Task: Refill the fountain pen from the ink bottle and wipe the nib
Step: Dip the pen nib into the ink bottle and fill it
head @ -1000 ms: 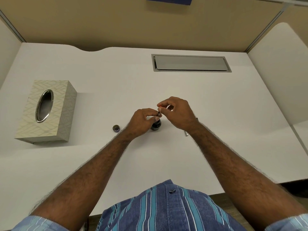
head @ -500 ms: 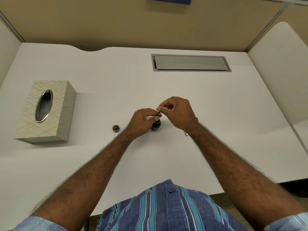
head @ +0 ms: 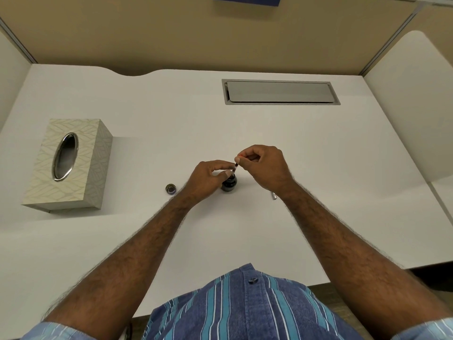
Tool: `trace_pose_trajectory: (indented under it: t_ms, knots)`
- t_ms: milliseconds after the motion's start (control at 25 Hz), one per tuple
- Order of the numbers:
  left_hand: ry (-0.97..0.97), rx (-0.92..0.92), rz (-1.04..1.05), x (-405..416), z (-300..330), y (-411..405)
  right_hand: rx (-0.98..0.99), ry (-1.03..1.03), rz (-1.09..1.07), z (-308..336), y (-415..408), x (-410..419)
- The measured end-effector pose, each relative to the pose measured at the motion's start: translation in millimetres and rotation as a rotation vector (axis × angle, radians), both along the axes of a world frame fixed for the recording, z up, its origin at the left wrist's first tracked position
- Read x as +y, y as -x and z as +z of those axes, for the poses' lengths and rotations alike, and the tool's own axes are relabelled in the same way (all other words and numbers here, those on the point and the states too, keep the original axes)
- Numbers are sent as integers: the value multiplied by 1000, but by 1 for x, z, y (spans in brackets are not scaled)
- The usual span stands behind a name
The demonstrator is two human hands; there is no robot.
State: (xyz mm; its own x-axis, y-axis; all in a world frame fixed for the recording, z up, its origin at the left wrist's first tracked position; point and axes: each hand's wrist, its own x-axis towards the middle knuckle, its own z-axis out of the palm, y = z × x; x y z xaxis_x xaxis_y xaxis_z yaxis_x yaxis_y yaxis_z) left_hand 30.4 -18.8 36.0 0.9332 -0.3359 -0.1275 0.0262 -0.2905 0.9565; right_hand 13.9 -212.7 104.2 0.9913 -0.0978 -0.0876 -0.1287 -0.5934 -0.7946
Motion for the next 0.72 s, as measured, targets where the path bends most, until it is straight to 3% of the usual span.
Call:
trace_pose_trajectory:
  t_ms: [720]
  knots:
    - [38, 21, 175, 3, 3, 15, -21, -325, -237, -7, 30, -23]
